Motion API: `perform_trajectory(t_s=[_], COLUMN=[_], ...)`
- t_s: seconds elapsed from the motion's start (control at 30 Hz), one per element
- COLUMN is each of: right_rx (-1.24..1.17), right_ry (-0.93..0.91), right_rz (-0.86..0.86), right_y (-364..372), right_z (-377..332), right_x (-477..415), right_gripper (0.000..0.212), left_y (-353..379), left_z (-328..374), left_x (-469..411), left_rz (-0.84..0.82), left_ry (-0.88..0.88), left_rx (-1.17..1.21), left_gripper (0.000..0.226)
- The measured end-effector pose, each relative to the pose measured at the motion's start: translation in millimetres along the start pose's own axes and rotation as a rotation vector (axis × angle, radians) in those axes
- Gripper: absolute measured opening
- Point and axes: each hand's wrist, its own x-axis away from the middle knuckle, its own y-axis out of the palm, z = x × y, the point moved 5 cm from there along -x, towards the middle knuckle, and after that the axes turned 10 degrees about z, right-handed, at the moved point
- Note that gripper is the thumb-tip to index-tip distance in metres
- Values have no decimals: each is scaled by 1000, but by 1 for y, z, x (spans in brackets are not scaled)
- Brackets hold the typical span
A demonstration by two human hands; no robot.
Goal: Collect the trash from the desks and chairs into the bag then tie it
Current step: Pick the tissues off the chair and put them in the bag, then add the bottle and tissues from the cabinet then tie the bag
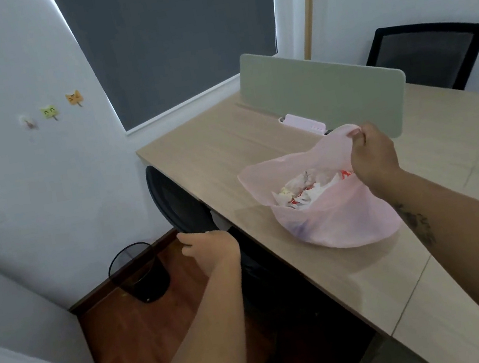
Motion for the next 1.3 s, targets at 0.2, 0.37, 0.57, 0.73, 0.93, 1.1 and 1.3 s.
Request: perform_trajectory(t_s=[0.2,0.37,0.57,0.73,0.93,1.1,1.3], right_rx=[14,-2,-92,-85,-142,-250,-394], right_ry=[-30,-83,-173,-231,-322,-373,-471], right_rz=[53,100,111,204,315,282,169], right_y=[-21,-52,-82,-109,-121,-84,-2], right_z=[-7,-24,-50,-82,-150,-218,-320], right_x=[-7,-24,-37,-52,-68,-51,8], right_gripper=[29,31,28,26,25,19,28], left_y=[18,46,85,70,-16,-116,-271], left_z=[16,64,72,109,200,249,253], left_x=[23,25,11,16,-5,-69,-174], left_rz=[-38,-136,-392,-475,-228,6,294], left_ry=[238,727,584,536,530,632,695], left_rx=[-371,-509,-533,-122,203,232,248], left_gripper=[91,95,83,37,36,36,43])
